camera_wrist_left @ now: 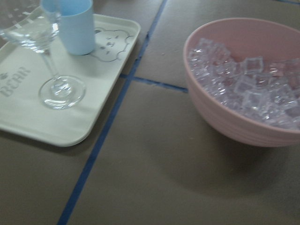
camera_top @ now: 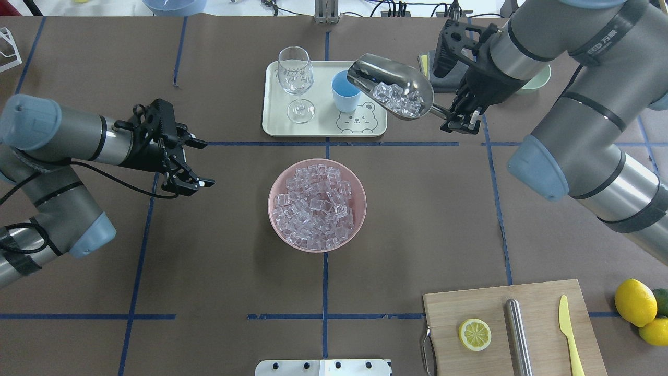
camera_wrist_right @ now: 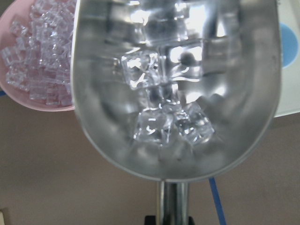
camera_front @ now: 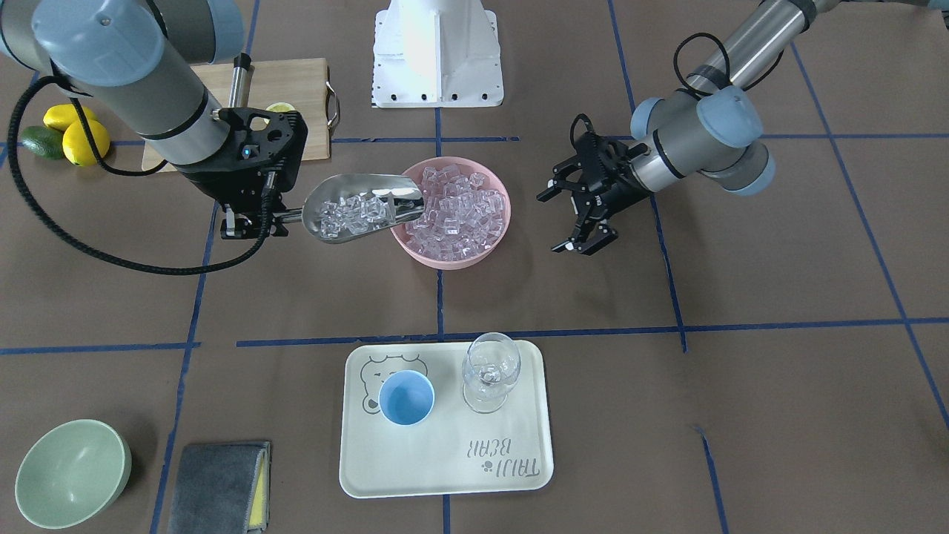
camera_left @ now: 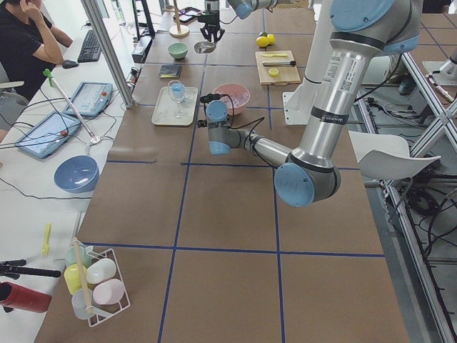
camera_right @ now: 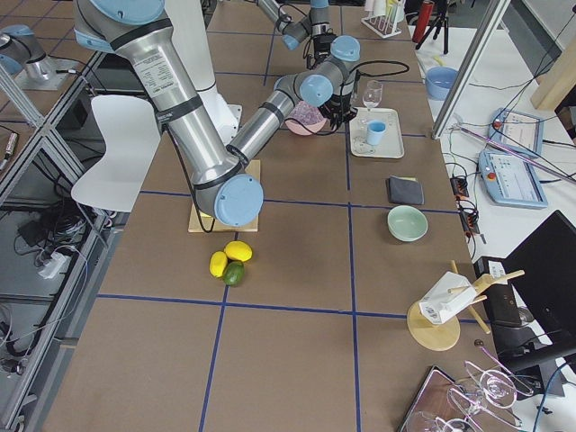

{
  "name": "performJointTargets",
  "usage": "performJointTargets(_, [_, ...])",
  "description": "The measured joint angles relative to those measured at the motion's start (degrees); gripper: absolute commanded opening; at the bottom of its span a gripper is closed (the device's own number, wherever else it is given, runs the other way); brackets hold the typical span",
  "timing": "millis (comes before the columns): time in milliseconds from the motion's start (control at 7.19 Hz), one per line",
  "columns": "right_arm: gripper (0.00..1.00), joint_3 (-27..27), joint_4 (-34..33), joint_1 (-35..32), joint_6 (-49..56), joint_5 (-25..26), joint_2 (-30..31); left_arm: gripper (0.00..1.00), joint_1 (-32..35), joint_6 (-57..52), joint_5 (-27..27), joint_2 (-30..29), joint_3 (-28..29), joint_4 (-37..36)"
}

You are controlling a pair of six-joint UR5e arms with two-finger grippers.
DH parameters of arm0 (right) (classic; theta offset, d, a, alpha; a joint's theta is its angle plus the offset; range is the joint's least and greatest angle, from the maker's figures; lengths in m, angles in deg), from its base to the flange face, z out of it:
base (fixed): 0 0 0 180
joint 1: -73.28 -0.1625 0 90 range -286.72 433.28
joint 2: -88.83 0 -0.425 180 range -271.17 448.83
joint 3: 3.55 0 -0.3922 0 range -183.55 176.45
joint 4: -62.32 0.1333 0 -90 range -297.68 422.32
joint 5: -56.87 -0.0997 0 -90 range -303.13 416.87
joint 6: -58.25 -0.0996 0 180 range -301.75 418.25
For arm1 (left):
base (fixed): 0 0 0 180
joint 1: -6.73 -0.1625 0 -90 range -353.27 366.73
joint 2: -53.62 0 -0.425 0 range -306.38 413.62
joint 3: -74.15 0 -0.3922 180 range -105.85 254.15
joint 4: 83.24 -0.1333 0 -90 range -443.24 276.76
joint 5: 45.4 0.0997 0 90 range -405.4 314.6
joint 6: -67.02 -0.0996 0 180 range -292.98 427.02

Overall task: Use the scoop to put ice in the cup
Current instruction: 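Carry the filled scoop to the blue cup while the left arm withdraws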

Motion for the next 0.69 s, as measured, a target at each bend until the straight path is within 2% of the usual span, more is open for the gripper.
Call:
performJointTargets(278, [0.00,0.0,-2.1,-1.0,-9.9,1.1,-0.2,1.00,5.5,0.4,0.0,0.5,-1.5,-9.4])
performJointTargets(695, [0.00,-0.6,-18.7,0.7,-13.0,10.1,-6.0,1.00,14.7,0.4,-0.1,3.7,-5.1,-15.9])
